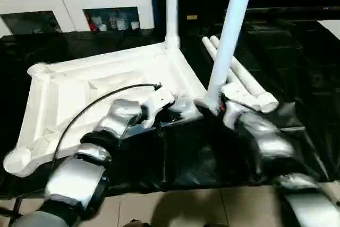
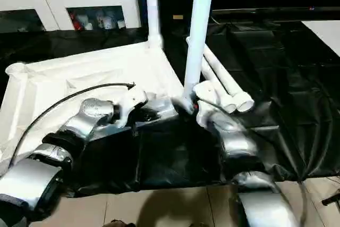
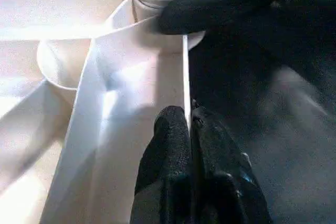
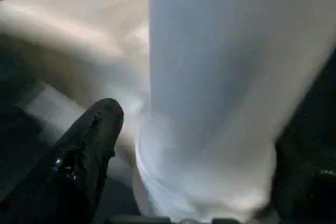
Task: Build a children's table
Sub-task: Rotate leg to tighten
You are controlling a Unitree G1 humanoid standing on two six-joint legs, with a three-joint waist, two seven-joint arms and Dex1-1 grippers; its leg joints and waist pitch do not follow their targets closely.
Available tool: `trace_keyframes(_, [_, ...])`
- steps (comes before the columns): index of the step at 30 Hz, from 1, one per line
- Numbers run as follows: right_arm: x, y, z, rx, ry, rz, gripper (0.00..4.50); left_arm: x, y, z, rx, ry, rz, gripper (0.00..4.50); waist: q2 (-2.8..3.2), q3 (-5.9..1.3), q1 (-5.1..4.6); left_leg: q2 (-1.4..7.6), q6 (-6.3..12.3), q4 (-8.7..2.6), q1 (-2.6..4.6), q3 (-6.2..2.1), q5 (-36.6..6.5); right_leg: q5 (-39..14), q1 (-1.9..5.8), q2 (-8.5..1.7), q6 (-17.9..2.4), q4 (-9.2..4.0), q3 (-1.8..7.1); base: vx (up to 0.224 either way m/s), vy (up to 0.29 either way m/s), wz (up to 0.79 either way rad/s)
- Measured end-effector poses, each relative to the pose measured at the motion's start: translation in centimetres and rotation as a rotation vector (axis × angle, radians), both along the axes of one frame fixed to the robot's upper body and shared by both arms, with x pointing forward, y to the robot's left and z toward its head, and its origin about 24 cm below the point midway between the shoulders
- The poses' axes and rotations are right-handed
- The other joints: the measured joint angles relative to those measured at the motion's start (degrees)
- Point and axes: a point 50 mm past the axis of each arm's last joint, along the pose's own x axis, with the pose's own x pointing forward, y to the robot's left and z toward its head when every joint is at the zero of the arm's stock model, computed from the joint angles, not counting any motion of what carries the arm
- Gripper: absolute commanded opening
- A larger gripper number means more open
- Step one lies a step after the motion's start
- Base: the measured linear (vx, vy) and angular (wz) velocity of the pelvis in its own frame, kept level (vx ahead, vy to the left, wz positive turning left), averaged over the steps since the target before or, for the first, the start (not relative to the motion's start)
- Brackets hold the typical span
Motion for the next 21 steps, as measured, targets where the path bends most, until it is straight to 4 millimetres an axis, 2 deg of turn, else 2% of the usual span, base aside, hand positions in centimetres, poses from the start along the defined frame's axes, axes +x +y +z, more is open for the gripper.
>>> trace_keyframes(1, [-0.6, -0.2, 0.2, -0.004, 0.024, 0.099, 4.01, -0.3, 0.7, 0.0, -0.002, 0.023, -0.038, 0.00, -0.01, 0.01, 0.03, 0.02, 0.03, 0.00, -0.01, 0.00, 0.0, 0.0, -0.02, 0.01, 0.0, 0.02, -0.01, 0.000, 0.000, 0.00])
trace_keyframes(3, [-0.9, -0.3, 0.3, -0.006, 0.039, 0.162, 4.01, -0.5, 0.9, 0.0, -0.001, 0.038, -0.068, 0.00, -0.03, 0.02, 0.17, 0.03, 0.03, 0.06, -0.01, 0.00, 0.0, 0.0, -0.03, 0.01, 0.0, 0.10, -0.01, 0.000, 0.000, 0.00])
trace_keyframes(9, [-1.2, -0.2, 0.4, -0.017, 0.049, 0.220, 3.86, -0.8, 0.9, -0.1, 0.002, 0.055, -0.116, 0.00, 0.00, 0.03, 0.52, 0.01, -0.27, 0.19, -0.01, 0.00, -0.1, 0.0, 0.02, -0.02, -0.1, 0.14, 0.05, 0.000, 0.000, 0.00])
trace_keyframes(10, [-1.3, -0.3, 0.5, -0.020, 0.050, 0.226, 3.59, -0.8, 0.9, 0.0, 0.002, 0.056, -0.119, 0.00, 0.00, 0.03, 0.57, 0.00, -0.27, 0.19, -0.01, 0.00, -0.1, 0.0, 0.02, -0.02, -0.1, 0.14, 0.05, 0.000, 0.000, 0.00])
trace_keyframes(21, [-1.7, -0.2, 0.4, -0.003, 0.079, 0.231, 2.78, -0.9, 1.0, 0.0, 0.006, 0.063, -0.146, 0.00, -0.01, 0.04, 1.11, 0.01, -0.26, 0.19, -0.02, 0.00, -0.1, 0.0, 0.00, -0.02, 0.0, 0.16, 0.03, 0.000, 0.000, 0.00])
